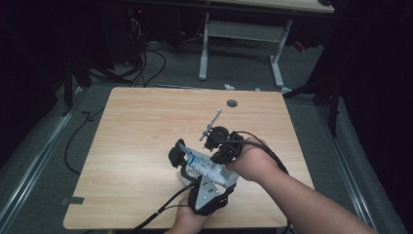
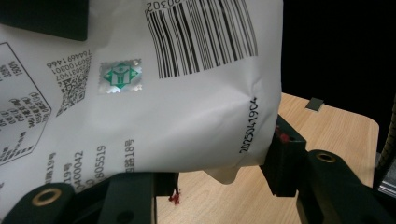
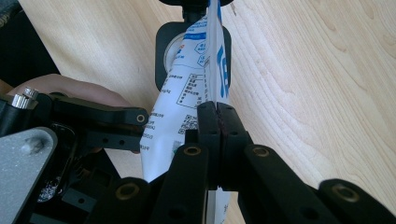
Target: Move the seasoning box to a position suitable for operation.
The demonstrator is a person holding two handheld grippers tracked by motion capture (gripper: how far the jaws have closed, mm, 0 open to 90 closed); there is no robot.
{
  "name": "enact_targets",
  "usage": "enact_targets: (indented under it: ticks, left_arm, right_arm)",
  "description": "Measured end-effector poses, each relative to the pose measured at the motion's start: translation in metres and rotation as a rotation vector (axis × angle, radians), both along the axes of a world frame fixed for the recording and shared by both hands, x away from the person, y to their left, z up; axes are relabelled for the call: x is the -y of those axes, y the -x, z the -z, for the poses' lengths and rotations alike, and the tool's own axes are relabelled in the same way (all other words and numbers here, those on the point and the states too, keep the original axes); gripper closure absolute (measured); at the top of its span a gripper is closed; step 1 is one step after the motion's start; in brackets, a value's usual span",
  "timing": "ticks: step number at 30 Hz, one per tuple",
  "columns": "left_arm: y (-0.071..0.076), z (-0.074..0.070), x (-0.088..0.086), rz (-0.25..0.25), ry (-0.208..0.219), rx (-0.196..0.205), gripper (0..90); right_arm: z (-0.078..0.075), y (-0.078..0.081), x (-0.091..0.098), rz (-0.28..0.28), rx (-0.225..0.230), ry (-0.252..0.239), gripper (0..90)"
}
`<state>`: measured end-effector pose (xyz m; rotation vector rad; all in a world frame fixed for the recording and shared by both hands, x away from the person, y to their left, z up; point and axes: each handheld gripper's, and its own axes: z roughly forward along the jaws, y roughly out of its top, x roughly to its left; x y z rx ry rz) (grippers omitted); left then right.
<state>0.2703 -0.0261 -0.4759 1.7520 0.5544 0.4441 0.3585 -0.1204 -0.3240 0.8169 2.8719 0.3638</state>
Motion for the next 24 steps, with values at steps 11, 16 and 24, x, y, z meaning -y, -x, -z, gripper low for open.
enact_targets:
  ticks: [11,16,24]
  left_arm:
    - [0.0004,-0.0003,-0.0003,-0.001,0.002,0.002,54.6]
    - [0.0005,-0.0002,-0.0005,0.0,0.001,0.004,54.2]
    - [0.0009,-0.0005,-0.0007,-0.001,0.002,0.007,53.4]
  right_arm:
    - [-0.0008,-0.0004,-0.0003,-0.007,0.001,-0.001,90.0]
    - [-0.0008,-0.0005,-0.0008,-0.006,0.001,-0.001,90.0]
    - [-0.0011,-0.0008,-0.0019,-0.007,0.003,-0.003,90.0]
